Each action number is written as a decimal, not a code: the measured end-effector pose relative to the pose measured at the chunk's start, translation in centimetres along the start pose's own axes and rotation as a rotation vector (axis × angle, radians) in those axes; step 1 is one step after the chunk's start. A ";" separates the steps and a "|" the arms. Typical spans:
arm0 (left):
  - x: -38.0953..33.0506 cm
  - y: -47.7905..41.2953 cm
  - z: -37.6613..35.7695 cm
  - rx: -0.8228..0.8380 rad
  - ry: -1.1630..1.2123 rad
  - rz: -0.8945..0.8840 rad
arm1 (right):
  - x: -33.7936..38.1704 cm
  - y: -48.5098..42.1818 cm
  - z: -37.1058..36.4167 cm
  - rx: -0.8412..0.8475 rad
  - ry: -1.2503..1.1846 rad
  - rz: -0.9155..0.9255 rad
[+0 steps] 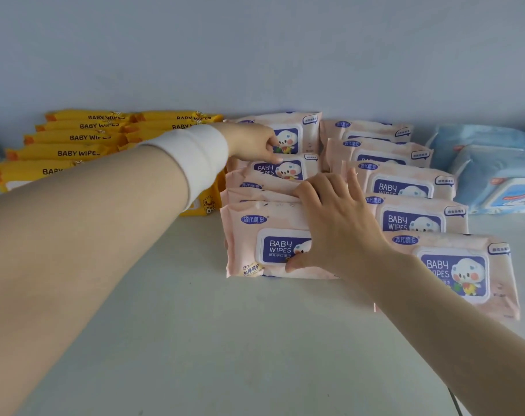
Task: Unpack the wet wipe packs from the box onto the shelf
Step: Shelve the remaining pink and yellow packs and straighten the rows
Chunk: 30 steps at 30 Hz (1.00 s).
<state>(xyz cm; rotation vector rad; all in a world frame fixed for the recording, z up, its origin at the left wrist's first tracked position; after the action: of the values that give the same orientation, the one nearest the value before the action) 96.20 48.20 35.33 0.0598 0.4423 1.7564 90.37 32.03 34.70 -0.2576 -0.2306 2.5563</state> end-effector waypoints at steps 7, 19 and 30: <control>-1.3 -1.3 -0.4 0.146 -0.116 -0.043 | 0.0 0.0 -0.1 -0.056 0.024 0.004; -1.1 -0.3 1.4 0.043 0.215 -0.168 | -0.3 -0.9 0.1 -0.133 -0.016 -0.027; 0.1 -0.7 3.4 -0.125 0.124 -0.127 | -1.4 -6.8 -1.4 0.066 -0.024 -0.054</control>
<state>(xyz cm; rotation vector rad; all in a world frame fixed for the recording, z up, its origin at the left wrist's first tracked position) 97.80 49.30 38.20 -0.1639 0.4160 1.6638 95.31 37.09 35.00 -0.1928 -0.1603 2.5097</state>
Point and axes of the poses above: each hand's wrist, its own y-axis away from the middle knuckle, its own z-axis out of the back of the hand, x = y × z, the point moved 6 cm from there along -y, towards the middle knuckle, and after that the axes turned 2 degrees about x, right-handed, at the moved point
